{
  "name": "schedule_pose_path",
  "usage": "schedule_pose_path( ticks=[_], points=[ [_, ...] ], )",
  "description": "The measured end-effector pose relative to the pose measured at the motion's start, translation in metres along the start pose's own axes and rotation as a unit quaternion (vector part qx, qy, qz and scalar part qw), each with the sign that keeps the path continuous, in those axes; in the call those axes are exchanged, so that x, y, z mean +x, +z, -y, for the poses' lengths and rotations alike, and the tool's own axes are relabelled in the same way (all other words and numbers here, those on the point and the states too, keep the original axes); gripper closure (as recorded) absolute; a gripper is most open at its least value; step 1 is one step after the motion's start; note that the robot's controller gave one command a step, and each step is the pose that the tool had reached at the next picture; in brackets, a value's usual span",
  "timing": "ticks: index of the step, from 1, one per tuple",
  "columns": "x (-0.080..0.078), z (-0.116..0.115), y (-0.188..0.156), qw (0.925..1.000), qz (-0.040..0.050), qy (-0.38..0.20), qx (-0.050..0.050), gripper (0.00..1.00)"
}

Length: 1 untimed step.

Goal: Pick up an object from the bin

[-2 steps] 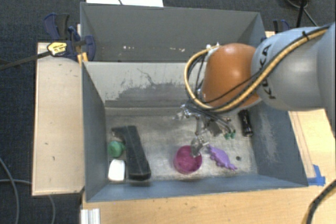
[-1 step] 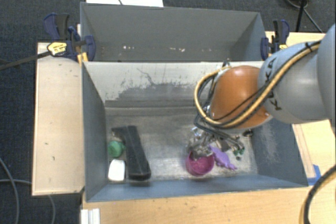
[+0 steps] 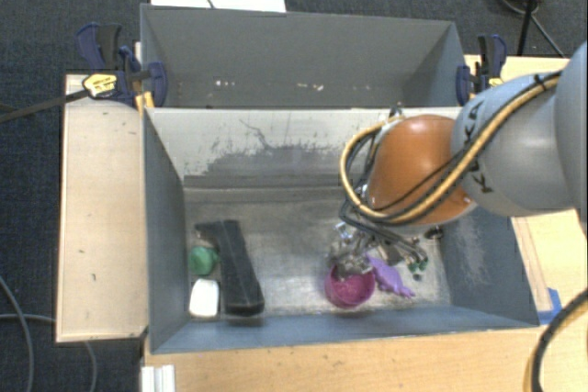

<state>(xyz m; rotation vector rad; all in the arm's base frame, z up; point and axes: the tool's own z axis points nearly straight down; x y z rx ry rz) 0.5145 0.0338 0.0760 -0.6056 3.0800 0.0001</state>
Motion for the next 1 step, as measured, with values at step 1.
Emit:
schedule_pose_path(
  ticks=[1],
  points=[
    [0.0060, -0.0295, -0.1508, 1.0000, 0.0007, -0.003, 0.000, 1.00]
  ],
)
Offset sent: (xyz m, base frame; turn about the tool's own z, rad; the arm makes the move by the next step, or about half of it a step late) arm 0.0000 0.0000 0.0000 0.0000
